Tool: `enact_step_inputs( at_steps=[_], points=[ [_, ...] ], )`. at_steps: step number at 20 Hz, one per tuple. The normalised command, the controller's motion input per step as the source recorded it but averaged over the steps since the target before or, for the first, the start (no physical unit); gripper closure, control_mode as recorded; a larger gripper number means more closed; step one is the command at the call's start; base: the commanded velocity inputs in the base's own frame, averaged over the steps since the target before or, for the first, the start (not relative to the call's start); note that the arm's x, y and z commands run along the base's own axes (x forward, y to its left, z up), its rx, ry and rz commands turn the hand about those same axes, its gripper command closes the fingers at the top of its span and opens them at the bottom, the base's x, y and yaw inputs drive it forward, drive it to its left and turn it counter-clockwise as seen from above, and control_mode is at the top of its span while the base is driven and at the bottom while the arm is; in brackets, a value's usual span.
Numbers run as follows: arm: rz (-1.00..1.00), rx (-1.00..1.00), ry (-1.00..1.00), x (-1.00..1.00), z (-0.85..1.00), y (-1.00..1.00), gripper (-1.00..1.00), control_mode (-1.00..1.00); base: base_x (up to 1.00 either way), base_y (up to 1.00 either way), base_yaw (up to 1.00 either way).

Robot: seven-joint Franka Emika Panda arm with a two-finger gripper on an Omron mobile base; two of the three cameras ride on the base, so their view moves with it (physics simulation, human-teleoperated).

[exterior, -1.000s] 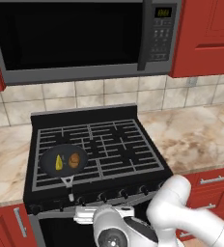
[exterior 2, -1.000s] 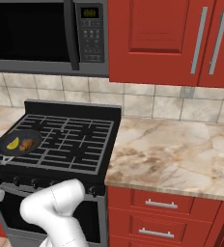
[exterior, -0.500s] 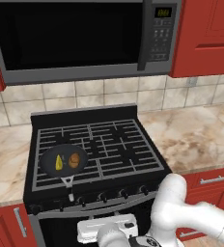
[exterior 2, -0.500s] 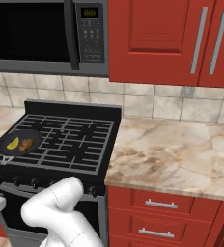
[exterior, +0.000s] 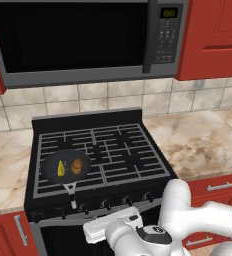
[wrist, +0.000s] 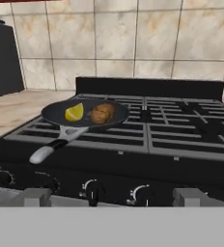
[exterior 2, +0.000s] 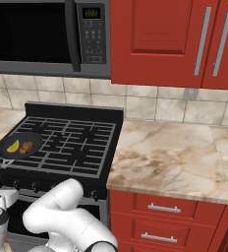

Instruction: Put the lemon wedge and potato in the pan. Then turn on the front left burner and set the heat to medium.

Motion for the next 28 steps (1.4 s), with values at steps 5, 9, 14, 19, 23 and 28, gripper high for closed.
enact_step_inputs(
  at_steps=[5, 9, 14, 19, 23, 28],
  points=[
    [0.0, -0.01, 0.06, 0.15, -0.23, 0.0, -1.0, -1.0, 0.0, 0.0, 0.0],
    [0.0, 0.04, 0.0, 0.0, -0.51, 0.02, -1.0, -1.0, 0.0, 0.0, 0.0],
    [0.0, 0.11, -0.02, 0.0, -0.39, 0.07, -1.0, -1.0, 0.0, 0.0, 0.0],
    [0.0, 0.16, -0.05, 0.02, -0.18, 0.07, -1.0, -1.0, 0.0, 0.0, 0.0],
    [0.0, 0.12, 0.0, 0.1, 0.0, 0.0, -1.0, -1.0, 0.0, 0.0, 0.0],
    [-0.02, 0.03, 0.0, 0.24, 0.0, 0.0, -1.0, -1.0, 0.0, 0.0, 0.0]
  ],
)
